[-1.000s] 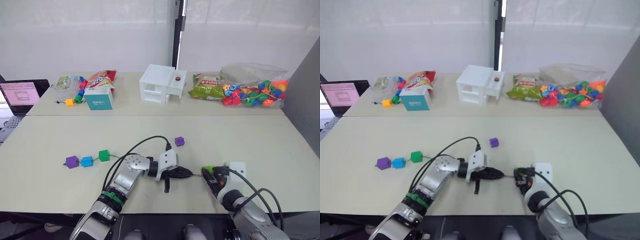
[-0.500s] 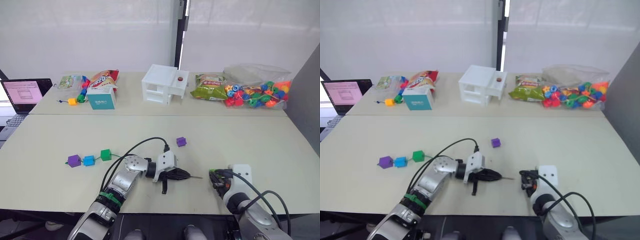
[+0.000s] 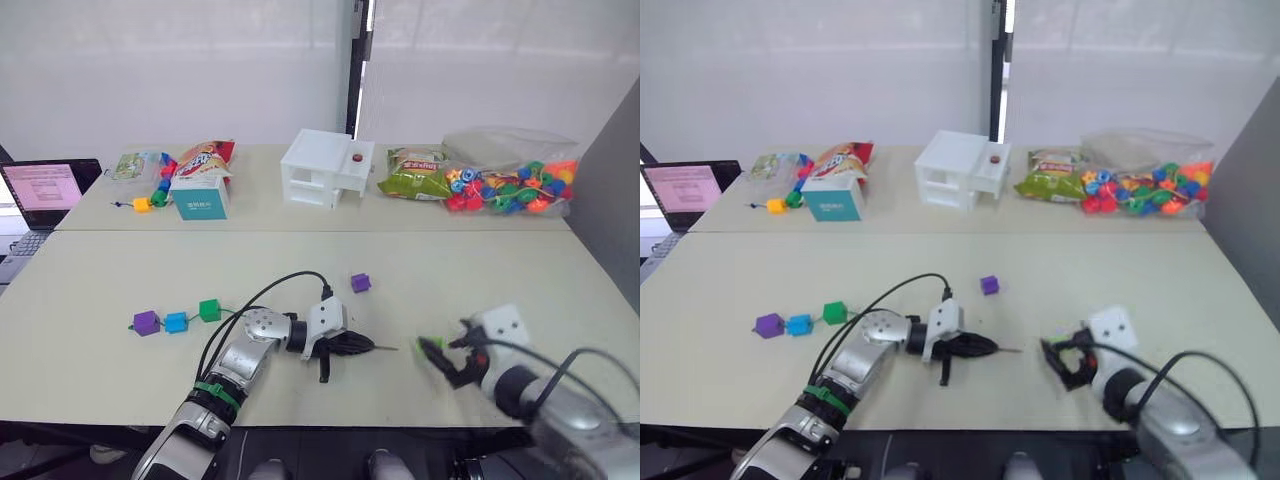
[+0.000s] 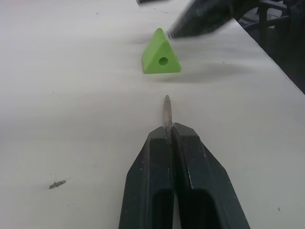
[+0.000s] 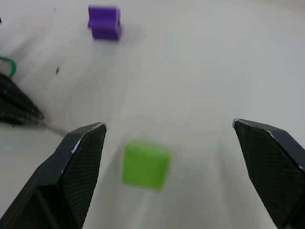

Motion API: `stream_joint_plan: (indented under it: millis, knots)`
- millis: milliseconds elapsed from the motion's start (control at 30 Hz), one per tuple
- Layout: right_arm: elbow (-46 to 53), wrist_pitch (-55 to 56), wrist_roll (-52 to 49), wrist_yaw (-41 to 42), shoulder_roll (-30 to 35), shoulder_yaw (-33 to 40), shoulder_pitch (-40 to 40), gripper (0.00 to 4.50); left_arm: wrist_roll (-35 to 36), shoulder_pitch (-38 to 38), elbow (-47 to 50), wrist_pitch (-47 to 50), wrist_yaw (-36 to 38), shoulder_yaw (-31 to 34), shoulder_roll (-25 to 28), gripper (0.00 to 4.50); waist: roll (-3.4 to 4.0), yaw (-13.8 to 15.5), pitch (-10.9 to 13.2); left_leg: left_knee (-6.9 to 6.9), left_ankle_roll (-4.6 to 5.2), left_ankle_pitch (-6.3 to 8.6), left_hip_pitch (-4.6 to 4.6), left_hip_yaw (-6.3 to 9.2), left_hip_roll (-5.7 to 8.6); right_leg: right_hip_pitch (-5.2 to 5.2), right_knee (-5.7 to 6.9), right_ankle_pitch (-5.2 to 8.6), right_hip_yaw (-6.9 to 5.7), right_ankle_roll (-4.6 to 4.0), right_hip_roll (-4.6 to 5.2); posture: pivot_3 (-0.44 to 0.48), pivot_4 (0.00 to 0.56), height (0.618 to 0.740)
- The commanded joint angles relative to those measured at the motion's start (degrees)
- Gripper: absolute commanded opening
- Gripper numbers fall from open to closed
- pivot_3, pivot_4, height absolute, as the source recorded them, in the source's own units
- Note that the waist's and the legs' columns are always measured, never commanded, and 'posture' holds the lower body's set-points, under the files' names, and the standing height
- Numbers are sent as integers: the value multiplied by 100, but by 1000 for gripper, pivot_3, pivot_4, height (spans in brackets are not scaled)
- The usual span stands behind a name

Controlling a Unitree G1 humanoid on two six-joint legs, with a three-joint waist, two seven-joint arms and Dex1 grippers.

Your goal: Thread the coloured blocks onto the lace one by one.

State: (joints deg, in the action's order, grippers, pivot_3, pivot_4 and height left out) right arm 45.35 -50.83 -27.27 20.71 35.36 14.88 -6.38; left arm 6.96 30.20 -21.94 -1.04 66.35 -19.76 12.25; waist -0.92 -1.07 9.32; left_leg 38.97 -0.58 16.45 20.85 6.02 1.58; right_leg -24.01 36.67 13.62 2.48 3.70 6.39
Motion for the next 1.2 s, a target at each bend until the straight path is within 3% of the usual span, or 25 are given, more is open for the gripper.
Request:
stream_joint_plan:
  millis: [33, 133, 233, 533, 767, 800, 1067, 1200]
  knots:
    - [-324, 4, -323, 1590, 1448, -34, 436, 4483, 59, -13, 128, -60, -94, 59, -60, 0, 0, 10, 0, 0, 0, 0, 0, -2, 1, 1, -1, 0, 1, 0, 1, 0, 150, 740]
    - [-930, 697, 47, 2798, 2665, -671, 777, 4483, 120, -22, 170, -116, -138, 77, -172, 0, -5, 26, 3, 0, 6, 3, 1, 1, 0, 8, -12, 0, -5, 0, 0, 0, 150, 740]
    - [-1738, 1632, 642, 3746, 3309, -1476, 1402, 4483, 140, -2, 205, -92, -151, 81, -256, 0, -5, 27, 3, 0, 8, 4, 4, 0, -2, 12, -33, 0, -7, 1, 1, 0, 150, 740]
    - [-3758, 3328, 2240, 5566, 2840, -3538, 3613, 4483, -106, -24, 213, -161, -350, -8, -264, 0, -6, 7, 4, 8, 1, 1, 27, -12, -6, -9, -54, -3, -5, 6, 2, 0, 150, 740]
    - [-4271, 3612, 2752, 5913, 2418, -3875, 3905, 4483, -136, -42, 325, -120, -419, -70, -258, 0, -5, 38, 4, 9, -2, 0, 32, -9, -1, -14, -50, -9, -5, 13, 7, 0, 150, 740]
    - [-4294, 3578, 2794, 5924, 2384, -3868, 3902, 3976, -141, -45, 335, -129, -421, -82, -254, 0, -6, 37, 4, 9, -2, 0, 32, -9, -1, -13, -51, -9, -5, 13, 8, 0, 150, 740]
    - [-4265, 2924, 2902, 5916, 2265, -3793, 3772, 1344, -130, -68, 401, -126, -402, -141, -228, 0, -6, 26, 3, 12, -7, -4, 26, -8, -2, -6, -52, -10, -5, 12, 6, 0, 150, 740]
    - [-3768, 2082, 2606, 5769, 2101, -3555, 3637, 1280, -118, -43, 403, -110, -409, -160, -251, 0, -6, 26, 3, 16, -8, -4, 27, -8, -1, -6, -49, -10, -4, 12, 6, 0, 150, 740]
